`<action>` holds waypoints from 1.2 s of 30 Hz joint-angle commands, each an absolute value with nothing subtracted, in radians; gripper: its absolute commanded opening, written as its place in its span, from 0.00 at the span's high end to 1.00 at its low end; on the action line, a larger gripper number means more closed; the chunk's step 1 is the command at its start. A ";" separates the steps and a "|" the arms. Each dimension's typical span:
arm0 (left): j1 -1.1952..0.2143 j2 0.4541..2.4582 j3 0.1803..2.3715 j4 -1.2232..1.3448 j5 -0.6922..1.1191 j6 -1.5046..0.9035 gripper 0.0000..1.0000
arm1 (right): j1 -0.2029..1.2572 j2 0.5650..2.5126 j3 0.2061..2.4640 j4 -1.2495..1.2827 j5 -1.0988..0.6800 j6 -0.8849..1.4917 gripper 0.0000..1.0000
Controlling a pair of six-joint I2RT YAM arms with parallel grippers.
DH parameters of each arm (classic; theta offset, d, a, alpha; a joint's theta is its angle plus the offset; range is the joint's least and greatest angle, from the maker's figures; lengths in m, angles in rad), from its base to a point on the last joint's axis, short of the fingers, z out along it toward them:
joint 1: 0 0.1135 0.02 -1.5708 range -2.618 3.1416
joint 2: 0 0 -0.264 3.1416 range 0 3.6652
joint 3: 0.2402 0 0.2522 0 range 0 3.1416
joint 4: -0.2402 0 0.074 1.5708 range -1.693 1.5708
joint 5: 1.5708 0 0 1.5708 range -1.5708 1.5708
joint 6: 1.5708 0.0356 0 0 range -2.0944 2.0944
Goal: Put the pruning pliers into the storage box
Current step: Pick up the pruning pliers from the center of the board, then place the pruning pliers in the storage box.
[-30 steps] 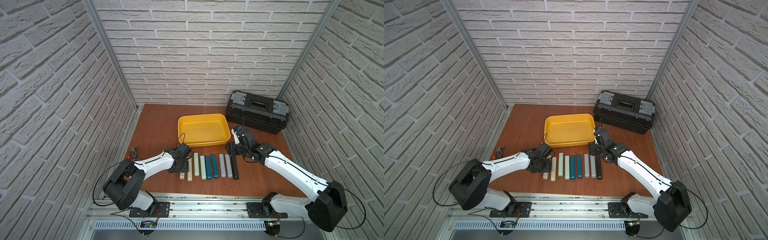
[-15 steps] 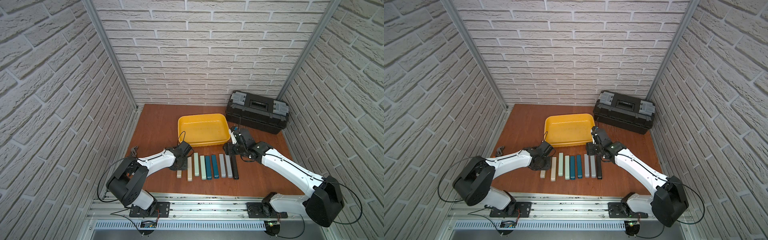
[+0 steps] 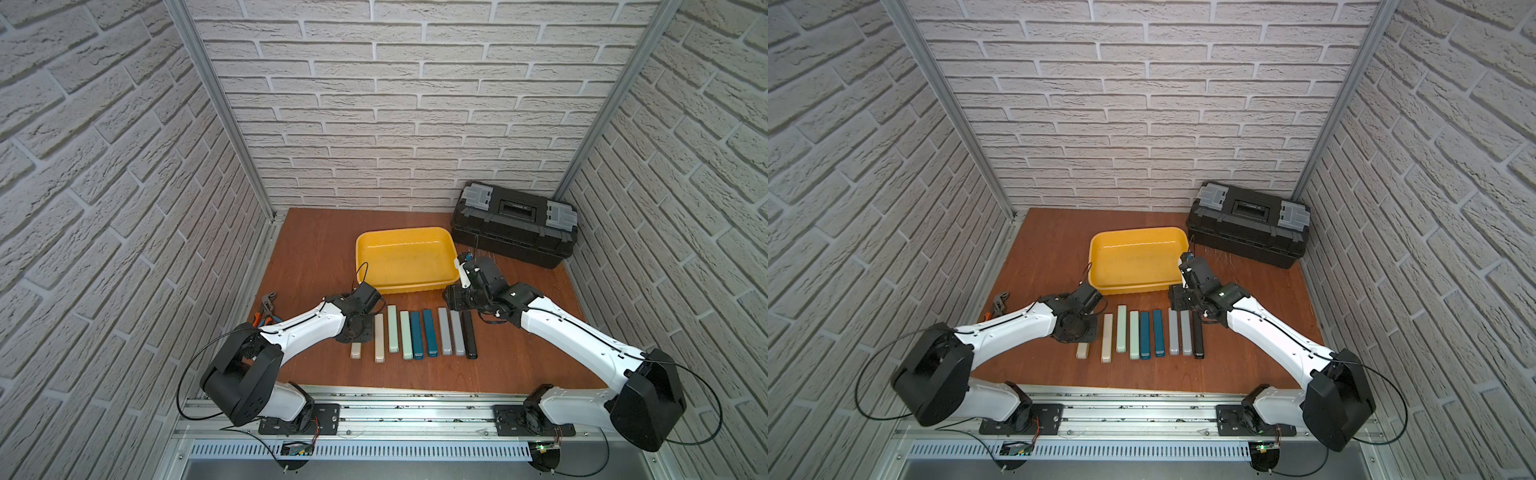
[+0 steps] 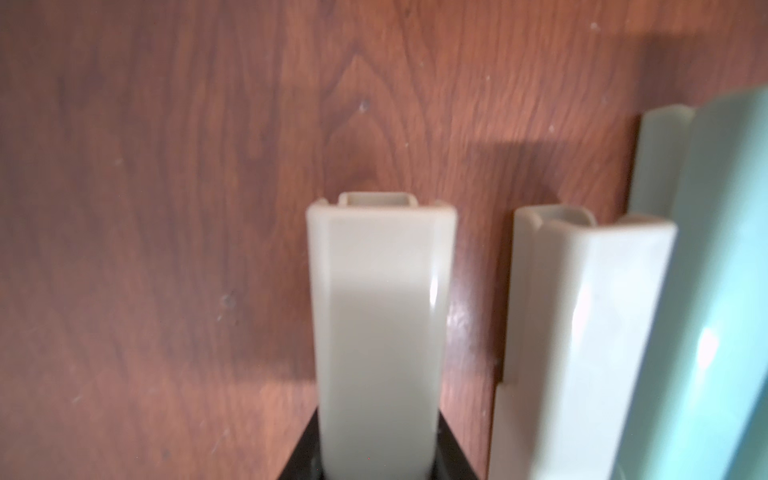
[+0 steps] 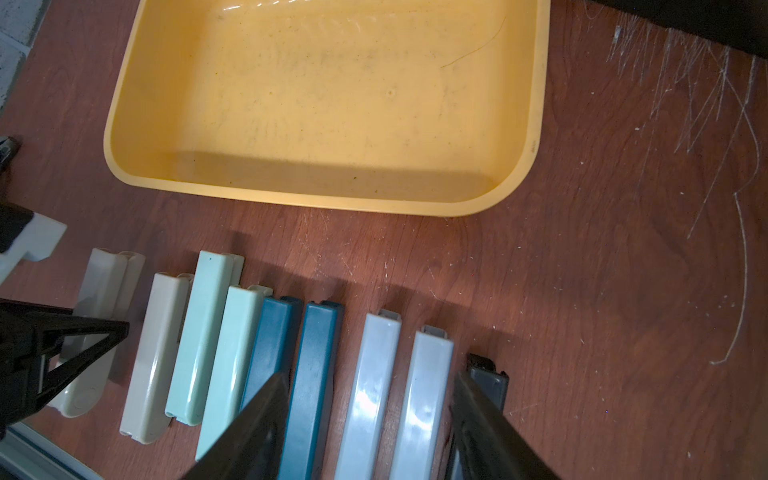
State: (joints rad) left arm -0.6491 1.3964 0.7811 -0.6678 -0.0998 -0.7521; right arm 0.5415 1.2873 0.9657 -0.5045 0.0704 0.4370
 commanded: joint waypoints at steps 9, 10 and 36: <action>-0.647 1.247 0.820 -0.798 -0.112 -0.800 0.93 | 0.553 1.269 0.994 -0.478 0.072 0.448 0.36; -0.647 1.239 0.821 -0.803 -0.112 -0.804 0.94 | 0.553 1.271 1.000 -0.484 0.073 0.444 0.36; -0.509 1.537 1.370 -0.807 -0.113 -0.653 0.94 | 0.555 1.200 1.038 -0.533 0.105 0.411 0.37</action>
